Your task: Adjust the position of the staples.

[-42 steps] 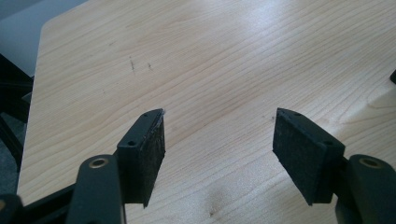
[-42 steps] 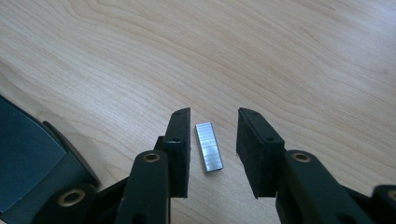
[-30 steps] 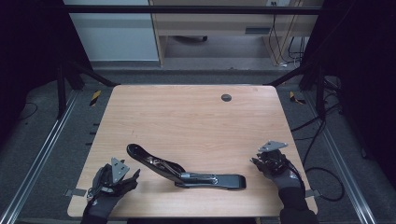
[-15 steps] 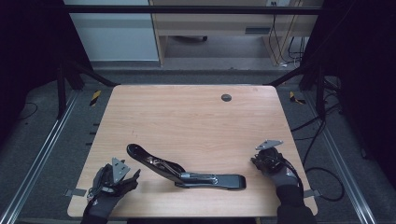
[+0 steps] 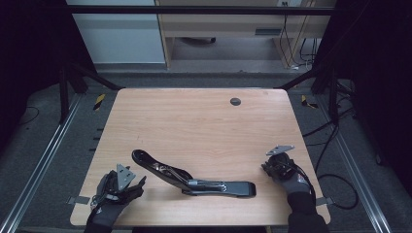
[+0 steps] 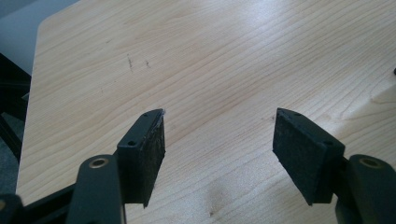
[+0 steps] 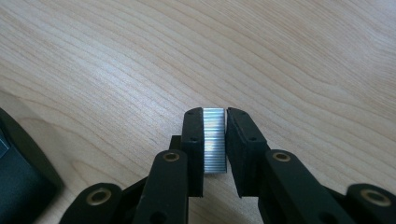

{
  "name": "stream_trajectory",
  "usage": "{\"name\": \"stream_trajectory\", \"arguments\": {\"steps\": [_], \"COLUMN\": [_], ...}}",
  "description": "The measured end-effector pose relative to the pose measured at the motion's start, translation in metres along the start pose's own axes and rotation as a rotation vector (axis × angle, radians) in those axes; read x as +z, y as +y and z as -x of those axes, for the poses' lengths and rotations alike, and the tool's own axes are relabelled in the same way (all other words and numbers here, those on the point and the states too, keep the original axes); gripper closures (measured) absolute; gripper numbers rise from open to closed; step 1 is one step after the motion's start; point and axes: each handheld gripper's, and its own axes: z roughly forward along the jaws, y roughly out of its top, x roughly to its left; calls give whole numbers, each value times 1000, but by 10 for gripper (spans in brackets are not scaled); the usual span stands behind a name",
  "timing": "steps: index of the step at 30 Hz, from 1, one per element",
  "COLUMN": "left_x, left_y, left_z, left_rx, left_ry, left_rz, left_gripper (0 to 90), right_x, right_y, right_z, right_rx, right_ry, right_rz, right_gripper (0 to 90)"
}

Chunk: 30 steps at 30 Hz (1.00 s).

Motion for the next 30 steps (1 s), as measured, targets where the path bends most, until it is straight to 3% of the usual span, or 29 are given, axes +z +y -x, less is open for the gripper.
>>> {"name": "stream_trajectory", "arguments": {"steps": [5,9,16,24,30], "left_x": [-1,-2,-3,-2,-2], "left_y": [0,0,-1,-1,-1], "left_z": [0,0,0,1,1], "left_rx": [0,-3,1,1,2], "left_ry": [0,2,4,4,5], "left_rz": [4,8,6,3,3], "left_gripper": [337,337,337,337,337], "right_x": [-5,-20,-34,-29,-29], "right_y": [1,-4,-30,-40,-41], "right_z": [0,0,-11,-10,-10], "right_rx": [-4,-6,-60,-48,-44], "right_ry": [11,33,83,87,84], "right_rz": [12,35,40,19,34], "right_gripper": [782,782,781,778,751]}}
